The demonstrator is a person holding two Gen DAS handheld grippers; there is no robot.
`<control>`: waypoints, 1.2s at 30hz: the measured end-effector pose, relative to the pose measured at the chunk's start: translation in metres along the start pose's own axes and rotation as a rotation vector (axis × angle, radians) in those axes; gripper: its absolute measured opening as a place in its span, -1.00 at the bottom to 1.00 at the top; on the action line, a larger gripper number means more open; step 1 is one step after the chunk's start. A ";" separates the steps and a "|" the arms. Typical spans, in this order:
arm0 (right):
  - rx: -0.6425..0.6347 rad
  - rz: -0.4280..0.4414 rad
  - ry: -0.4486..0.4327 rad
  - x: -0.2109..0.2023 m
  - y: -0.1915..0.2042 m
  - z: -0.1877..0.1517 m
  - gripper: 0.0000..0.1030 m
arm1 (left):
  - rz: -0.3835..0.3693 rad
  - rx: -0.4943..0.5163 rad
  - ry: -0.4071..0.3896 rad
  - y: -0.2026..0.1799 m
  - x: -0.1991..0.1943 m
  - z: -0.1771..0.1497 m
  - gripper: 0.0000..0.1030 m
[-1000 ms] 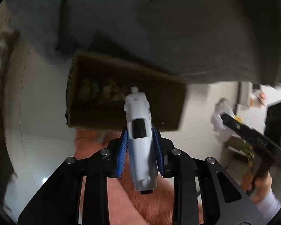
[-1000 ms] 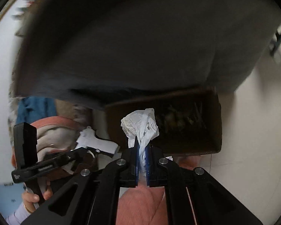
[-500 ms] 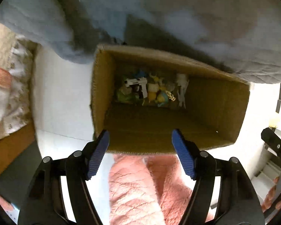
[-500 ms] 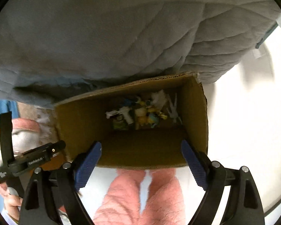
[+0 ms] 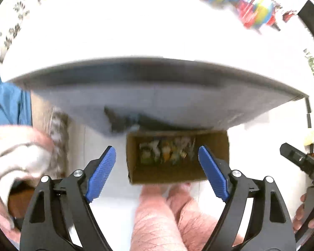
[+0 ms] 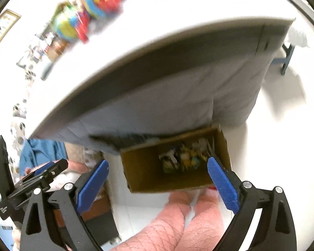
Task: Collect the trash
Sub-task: 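Grasp the red spider figure with the left gripper while the right grasps a clear plastic cup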
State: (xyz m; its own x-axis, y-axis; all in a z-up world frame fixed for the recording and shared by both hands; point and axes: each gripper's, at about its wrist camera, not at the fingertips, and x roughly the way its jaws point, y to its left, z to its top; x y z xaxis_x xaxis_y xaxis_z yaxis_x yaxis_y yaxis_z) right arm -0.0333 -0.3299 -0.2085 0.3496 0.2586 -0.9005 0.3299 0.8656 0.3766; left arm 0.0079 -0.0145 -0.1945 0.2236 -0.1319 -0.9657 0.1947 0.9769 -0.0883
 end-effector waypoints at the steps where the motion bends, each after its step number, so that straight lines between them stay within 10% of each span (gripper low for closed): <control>1: -0.003 -0.003 -0.031 -0.011 0.003 0.002 0.85 | -0.010 0.013 -0.026 -0.003 -0.010 0.006 0.59; 10: 0.089 -0.032 -0.221 -0.077 0.017 -0.001 0.89 | -0.085 0.150 -0.161 -0.059 -0.023 0.093 0.60; 20: 0.245 -0.093 -0.290 -0.102 -0.003 -0.032 0.89 | -0.096 0.194 -0.084 -0.118 0.031 0.178 0.54; 22: 0.263 -0.099 -0.299 -0.104 -0.007 -0.035 0.89 | -0.107 0.205 -0.074 -0.124 0.036 0.183 -0.39; 23: 0.266 -0.098 -0.301 -0.104 -0.009 -0.035 0.89 | -0.126 0.204 -0.065 -0.126 0.039 0.186 -0.49; 29: 0.225 -0.066 -0.289 -0.100 -0.019 -0.006 0.89 | -0.167 0.199 -0.052 -0.112 0.032 0.183 -0.49; 36: 0.222 0.032 -0.255 -0.070 -0.047 0.101 0.89 | -0.187 0.126 -0.050 -0.076 -0.002 0.140 -0.49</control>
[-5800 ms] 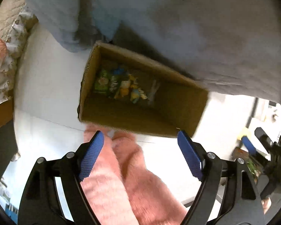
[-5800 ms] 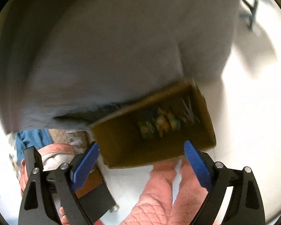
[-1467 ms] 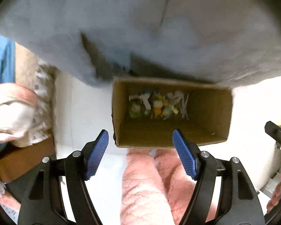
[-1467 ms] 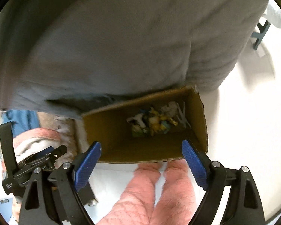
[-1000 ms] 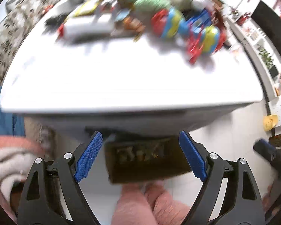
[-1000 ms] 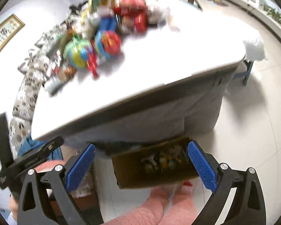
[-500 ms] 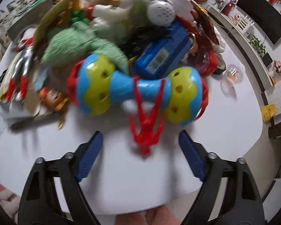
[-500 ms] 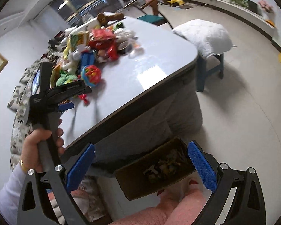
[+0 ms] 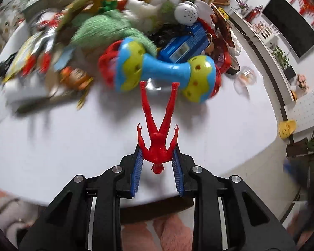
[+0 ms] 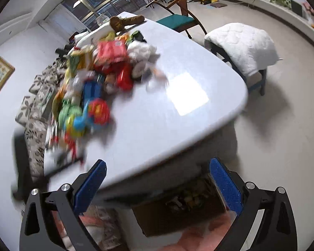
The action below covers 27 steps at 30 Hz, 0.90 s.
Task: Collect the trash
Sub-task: 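Grasp the red spider figure with the left gripper while the right grasps a clear plastic cup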
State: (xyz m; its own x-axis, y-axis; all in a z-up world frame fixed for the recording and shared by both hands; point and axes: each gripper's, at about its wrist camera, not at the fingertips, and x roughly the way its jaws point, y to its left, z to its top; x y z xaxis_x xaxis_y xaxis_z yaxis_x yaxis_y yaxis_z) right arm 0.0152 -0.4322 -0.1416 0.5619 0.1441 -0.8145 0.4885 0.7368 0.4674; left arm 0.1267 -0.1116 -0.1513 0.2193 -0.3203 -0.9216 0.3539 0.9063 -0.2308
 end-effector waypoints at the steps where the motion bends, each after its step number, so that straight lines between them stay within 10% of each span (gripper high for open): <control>1: 0.025 0.014 0.010 0.011 -0.001 0.016 0.89 | -0.006 -0.017 -0.002 0.002 -0.004 -0.006 -0.49; 13: 0.052 -0.024 0.095 0.106 0.018 0.107 0.65 | 0.056 -0.234 -0.035 0.020 -0.041 -0.049 -0.49; 17: -0.038 -0.090 0.105 0.116 0.031 0.114 -0.14 | 0.058 -0.280 -0.037 0.027 -0.045 -0.055 -0.49; 27: -0.020 -0.004 0.077 0.080 0.012 0.093 -0.15 | 0.022 -0.302 -0.054 0.046 -0.049 -0.049 -0.50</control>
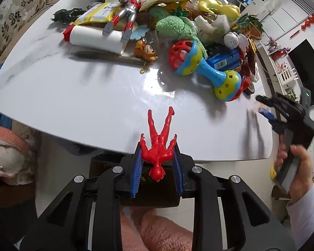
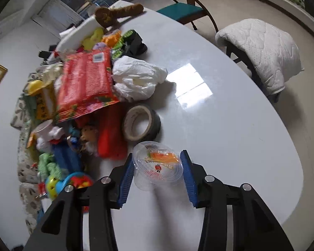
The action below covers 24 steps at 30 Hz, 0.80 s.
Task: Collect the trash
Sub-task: 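Grasp the red spider figure with the left gripper while the right grasps a clear plastic cup, then carry the figure and cup to the box and open both grippers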
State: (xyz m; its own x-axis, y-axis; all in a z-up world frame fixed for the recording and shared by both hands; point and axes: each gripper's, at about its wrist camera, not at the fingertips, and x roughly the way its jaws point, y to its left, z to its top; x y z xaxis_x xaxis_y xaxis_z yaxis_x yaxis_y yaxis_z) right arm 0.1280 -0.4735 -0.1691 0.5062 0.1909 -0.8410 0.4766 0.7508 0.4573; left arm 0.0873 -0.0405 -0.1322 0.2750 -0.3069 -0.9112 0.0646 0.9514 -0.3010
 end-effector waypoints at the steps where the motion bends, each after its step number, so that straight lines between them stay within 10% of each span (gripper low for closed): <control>1: 0.000 0.010 -0.004 -0.005 0.000 -0.003 -0.15 | -0.007 0.004 0.002 0.000 0.002 0.002 -0.50; 12: -0.233 0.114 0.058 -0.075 0.039 -0.108 -0.15 | -0.122 0.132 0.010 0.004 -0.028 -0.004 -0.50; 24: -0.270 -0.061 0.364 0.012 0.018 -0.255 -0.15 | -0.049 0.201 0.304 0.075 0.043 -0.114 -0.50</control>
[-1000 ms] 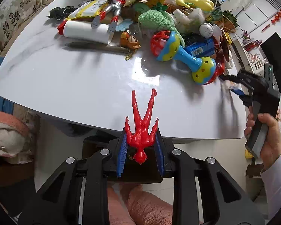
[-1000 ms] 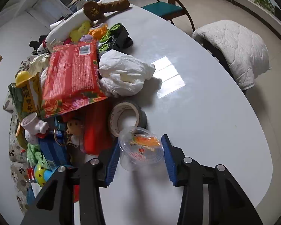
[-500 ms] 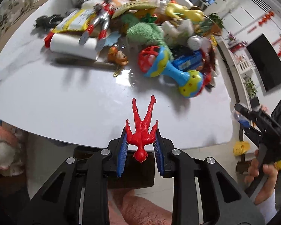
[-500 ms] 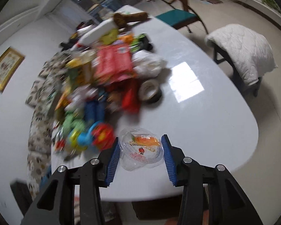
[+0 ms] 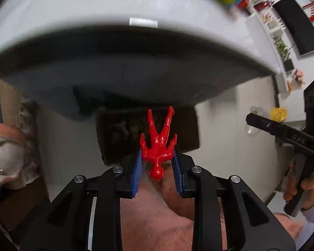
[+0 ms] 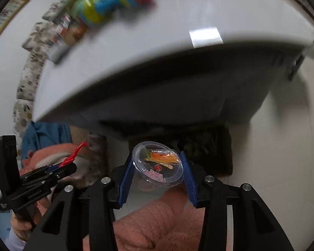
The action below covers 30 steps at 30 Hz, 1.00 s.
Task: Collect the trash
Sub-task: 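Carry the figure and cup to the box and open both grippers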
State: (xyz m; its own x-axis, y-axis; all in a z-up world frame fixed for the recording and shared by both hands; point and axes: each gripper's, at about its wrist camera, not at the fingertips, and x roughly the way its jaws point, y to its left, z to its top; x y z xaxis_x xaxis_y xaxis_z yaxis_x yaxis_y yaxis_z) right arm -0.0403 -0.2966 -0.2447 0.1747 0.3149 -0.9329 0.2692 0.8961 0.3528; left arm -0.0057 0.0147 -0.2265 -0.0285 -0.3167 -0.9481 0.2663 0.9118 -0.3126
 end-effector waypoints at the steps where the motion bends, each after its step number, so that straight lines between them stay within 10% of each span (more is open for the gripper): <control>1: 0.007 -0.024 0.019 0.016 -0.002 -0.003 -0.15 | 0.015 -0.004 0.039 0.007 0.023 -0.003 -0.50; 11: 0.163 -0.108 0.103 0.159 -0.042 -0.012 -0.14 | 0.045 -0.035 0.239 0.051 0.185 -0.012 -0.50; 13: 0.184 -0.160 0.106 0.180 -0.052 -0.014 0.24 | 0.084 -0.035 0.259 0.060 0.210 -0.014 -0.33; 14: 0.192 -0.192 0.111 0.188 -0.056 -0.014 0.87 | 0.118 -0.039 0.290 0.067 0.228 -0.014 -0.14; 15: 0.191 -0.226 0.104 0.195 -0.062 -0.016 0.85 | 0.150 -0.042 0.312 0.073 0.240 -0.015 0.25; 18: 0.216 -0.249 0.143 0.209 -0.069 -0.017 0.84 | 0.204 -0.056 0.379 0.089 0.263 -0.019 0.35; 30: 0.117 -0.099 0.060 0.087 -0.020 -0.011 0.88 | 0.109 -0.012 0.308 0.057 0.155 -0.015 0.48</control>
State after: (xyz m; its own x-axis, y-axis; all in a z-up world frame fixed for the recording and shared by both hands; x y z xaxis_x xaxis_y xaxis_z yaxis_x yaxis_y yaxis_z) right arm -0.0406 -0.2841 -0.3336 0.0855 0.2484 -0.9649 0.3918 0.8820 0.2618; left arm -0.0092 0.0217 -0.3918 -0.2909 -0.1249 -0.9486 0.2724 0.9396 -0.2072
